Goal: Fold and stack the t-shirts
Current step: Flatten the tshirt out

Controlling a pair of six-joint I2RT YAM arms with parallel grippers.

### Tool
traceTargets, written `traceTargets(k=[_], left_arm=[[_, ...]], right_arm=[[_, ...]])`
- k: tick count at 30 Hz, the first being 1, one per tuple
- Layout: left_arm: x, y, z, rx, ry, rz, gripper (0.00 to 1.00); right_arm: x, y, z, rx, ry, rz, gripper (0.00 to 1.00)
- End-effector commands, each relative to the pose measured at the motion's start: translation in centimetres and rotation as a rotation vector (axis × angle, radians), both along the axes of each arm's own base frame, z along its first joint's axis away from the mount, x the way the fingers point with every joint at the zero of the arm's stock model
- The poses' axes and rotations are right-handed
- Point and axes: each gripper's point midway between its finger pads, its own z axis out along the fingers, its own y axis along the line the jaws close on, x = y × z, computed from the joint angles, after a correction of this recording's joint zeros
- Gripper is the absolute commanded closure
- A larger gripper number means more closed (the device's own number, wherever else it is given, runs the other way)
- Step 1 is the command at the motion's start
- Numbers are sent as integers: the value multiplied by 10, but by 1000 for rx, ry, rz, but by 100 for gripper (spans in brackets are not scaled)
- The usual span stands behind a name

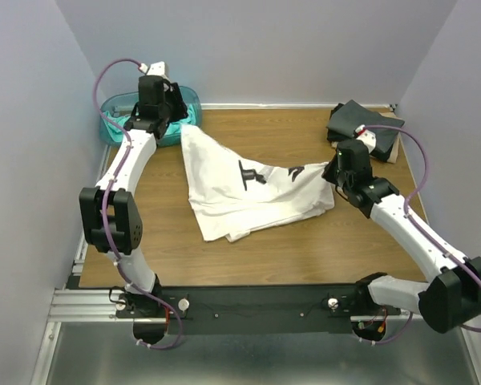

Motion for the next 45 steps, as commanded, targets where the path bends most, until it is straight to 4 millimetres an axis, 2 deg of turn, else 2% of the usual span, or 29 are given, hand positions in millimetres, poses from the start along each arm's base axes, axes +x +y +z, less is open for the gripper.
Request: traceTargets(k=[1,3,4,7,8,10,11,12,13,15,16,17,19,23,30,35,45], left_arm=[[-16,-14,29,57,-56,-14,43],[-35,-19,17,67,-24,-21,42],[-58,-25,-5,59,44,-24,42],[-101,-34,-52,25,181,-37,45],[-134,-42,-86,2,276,-58,46],[-168,-52,-117,-26,369,-87,47],[-201,-64,-142,-38,452,-142,47],[-215,-69,-152,-70,492,-145,47],[-241,-76,-168,-81,549,-183,48],[-260,-81,-180,-109,594,-185,48],[-272,-78,-193,-111,632,-181,48],[-279,-81,-194,-130,644,-198,49],[-291,-82,-206,-143,680,-205,49],[-297,-92,-216,-186,693,-246,47],[-294,-102,-227,-204,707,-286,46],[-304,-102,-242,-179,758,-293,46],[-312,-104,-252,-163,797,-285,46]], right_arm=[[8,4,-10,19,-13,-11,100],[5,4,-20,17,11,-3,100],[3,5,-28,15,27,0,100],[0,4,-36,15,45,-1,100],[0,5,-40,17,54,-3,100],[1,6,-42,24,56,-4,100],[1,7,-44,29,61,-1,100],[3,9,-45,35,61,3,100],[4,11,-46,35,64,9,100],[6,13,-51,36,75,18,99],[6,14,-53,36,80,21,100],[6,14,-54,34,84,23,100],[4,15,-59,42,95,26,100],[-3,17,-66,63,108,33,100],[-11,16,-77,72,127,36,100],[-13,15,-77,74,123,31,100],[-17,13,-77,80,118,23,100]])
